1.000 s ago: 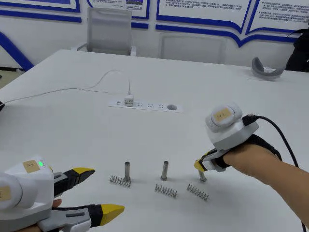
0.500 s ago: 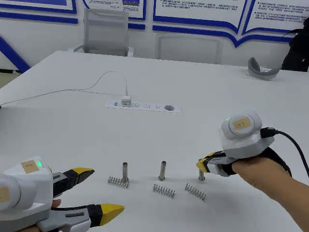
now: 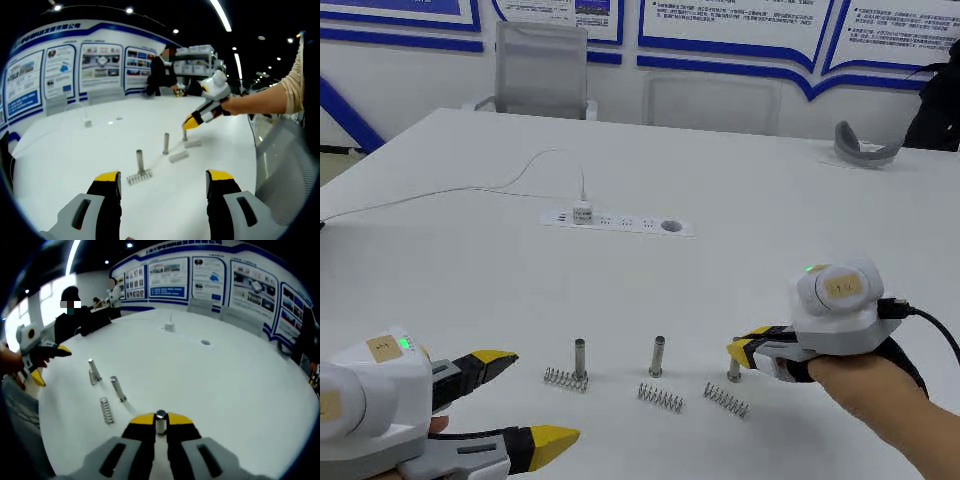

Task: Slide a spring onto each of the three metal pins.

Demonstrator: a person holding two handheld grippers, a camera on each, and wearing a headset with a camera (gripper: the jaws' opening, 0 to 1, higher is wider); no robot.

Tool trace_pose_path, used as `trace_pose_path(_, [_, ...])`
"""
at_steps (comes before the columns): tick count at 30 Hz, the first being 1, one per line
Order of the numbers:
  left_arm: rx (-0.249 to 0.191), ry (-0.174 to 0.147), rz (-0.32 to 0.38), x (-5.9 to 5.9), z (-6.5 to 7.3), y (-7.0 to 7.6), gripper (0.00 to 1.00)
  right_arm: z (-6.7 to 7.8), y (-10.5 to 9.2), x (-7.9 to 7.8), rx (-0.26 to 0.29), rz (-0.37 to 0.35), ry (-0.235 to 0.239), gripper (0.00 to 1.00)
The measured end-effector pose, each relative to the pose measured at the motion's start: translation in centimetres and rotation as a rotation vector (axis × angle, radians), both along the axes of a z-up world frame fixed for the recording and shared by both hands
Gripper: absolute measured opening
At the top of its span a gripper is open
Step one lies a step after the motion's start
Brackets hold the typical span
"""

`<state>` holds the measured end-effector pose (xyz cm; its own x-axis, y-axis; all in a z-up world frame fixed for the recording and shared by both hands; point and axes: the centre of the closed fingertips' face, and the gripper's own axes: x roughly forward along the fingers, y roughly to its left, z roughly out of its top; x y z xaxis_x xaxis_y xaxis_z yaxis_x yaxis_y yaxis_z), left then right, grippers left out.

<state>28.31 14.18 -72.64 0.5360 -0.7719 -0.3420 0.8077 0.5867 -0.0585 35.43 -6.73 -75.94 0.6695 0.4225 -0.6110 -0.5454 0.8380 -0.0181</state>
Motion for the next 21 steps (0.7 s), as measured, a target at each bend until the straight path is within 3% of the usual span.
trace_pose_path(7, [-0.001, 0.0, -0.007, -0.06, -0.07, -0.15, 0.7, 0.11, 0.02, -0.11, -0.013, 0.017, -0.031, 0.09])
trace_pose_path(21, [-0.002, -0.003, -0.018, 0.09, -0.16, -0.36, 0.7, 0.18, 0.04, -0.12, -0.023, 0.026, -0.039, 0.13])
